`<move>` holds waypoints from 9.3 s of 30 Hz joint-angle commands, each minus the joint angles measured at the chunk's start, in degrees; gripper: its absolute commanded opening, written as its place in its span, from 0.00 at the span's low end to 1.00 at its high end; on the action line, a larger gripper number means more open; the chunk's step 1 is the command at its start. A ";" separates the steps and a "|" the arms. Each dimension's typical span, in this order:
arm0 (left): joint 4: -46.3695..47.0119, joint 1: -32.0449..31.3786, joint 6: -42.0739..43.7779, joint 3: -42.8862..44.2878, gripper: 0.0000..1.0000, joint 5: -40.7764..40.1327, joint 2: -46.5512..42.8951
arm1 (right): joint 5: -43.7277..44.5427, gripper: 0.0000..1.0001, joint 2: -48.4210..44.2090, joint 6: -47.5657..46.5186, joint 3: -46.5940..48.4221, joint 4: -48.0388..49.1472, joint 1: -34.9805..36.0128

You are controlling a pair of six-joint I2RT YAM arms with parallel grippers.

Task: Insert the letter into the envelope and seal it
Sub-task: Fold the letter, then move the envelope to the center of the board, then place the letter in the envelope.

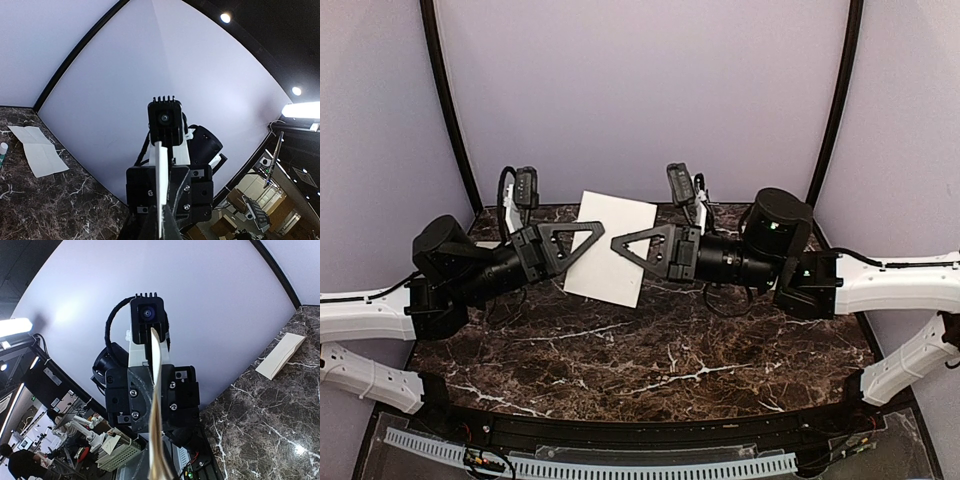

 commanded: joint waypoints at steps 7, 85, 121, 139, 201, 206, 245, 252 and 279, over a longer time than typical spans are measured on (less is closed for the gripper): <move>-19.90 0.19 3.11 4.18 0.42 -6.00 -2.84 | 8.99 0.00 -4.56 -5.65 2.25 -10.46 0.78; -55.30 48.63 50.46 33.08 0.43 -41.03 53.44 | 20.20 0.00 -13.26 -5.05 0.34 -33.82 -6.53; -72.79 47.16 37.69 33.20 0.00 -26.94 39.52 | 20.21 0.00 -14.13 -7.07 -0.48 -32.92 -7.20; -73.62 16.71 -1.27 20.64 0.00 -15.40 25.24 | 17.99 0.00 -23.85 -8.85 -7.72 -35.33 -7.66; -51.59 15.84 4.88 9.23 0.63 -5.10 24.09 | 19.47 0.00 -19.29 8.53 -14.22 -41.15 -5.89; -49.66 15.86 6.87 6.10 0.64 -5.18 22.95 | 18.45 0.00 -10.08 9.10 -11.04 -37.45 -4.15; -36.27 16.00 6.13 -3.46 0.50 4.09 29.37 | 6.46 0.00 20.32 5.68 1.08 -38.51 -11.85; -36.55 15.94 5.65 -4.24 0.46 4.59 30.02 | 5.74 0.00 20.83 6.83 -2.09 -35.54 -12.61; -30.13 15.85 2.03 -9.34 0.25 9.58 32.04 | 0.05 0.00 28.20 10.42 -4.61 -24.54 -12.84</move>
